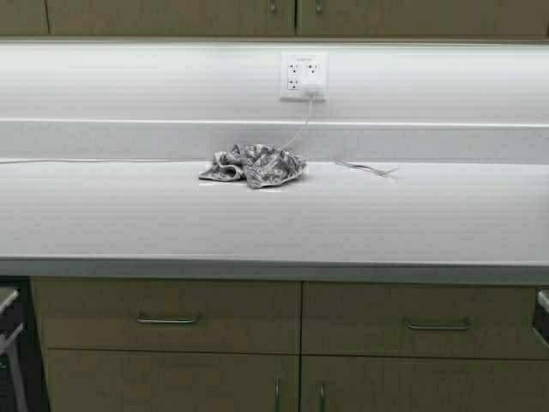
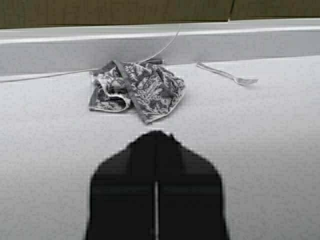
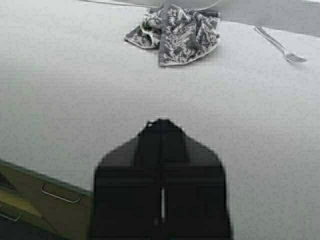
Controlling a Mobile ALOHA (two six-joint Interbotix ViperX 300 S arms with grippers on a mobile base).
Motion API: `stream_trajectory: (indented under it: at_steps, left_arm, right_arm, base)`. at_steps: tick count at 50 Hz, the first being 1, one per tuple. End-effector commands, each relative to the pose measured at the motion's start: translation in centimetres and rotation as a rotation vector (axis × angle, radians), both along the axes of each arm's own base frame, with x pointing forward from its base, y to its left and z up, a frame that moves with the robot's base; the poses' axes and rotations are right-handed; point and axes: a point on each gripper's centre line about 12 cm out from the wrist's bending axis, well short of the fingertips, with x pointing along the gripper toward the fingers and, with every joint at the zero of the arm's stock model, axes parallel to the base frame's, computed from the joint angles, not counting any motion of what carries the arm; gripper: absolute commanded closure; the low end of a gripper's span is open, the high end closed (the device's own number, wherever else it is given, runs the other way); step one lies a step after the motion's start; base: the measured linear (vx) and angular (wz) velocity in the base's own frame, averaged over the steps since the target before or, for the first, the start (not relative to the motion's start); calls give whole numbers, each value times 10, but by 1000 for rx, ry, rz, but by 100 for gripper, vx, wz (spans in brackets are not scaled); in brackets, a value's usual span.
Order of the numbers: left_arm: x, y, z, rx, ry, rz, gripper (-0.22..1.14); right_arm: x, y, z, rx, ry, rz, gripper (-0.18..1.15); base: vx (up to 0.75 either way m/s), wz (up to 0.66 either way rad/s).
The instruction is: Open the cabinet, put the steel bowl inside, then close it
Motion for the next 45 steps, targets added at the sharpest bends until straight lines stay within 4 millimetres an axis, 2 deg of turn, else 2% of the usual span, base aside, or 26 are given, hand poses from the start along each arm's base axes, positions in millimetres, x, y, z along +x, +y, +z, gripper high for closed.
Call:
stream_trajectory:
  at_steps: [1, 14, 45]
  left_arm:
    - [-1, -1, 8, -7, -23, -2, 87]
    - [2, -1, 1, -3, -5, 0, 87]
    - [2, -1, 1, -10, -9, 3, 87]
  right_arm:
    - [0, 1, 8, 8, -24, 6, 91]
    - [0, 1, 7, 9, -22, 6, 91]
    - [-1, 0, 7, 7, -25, 7, 91]
  base:
    - [0, 0]
    - [0, 0]
    - [0, 0]
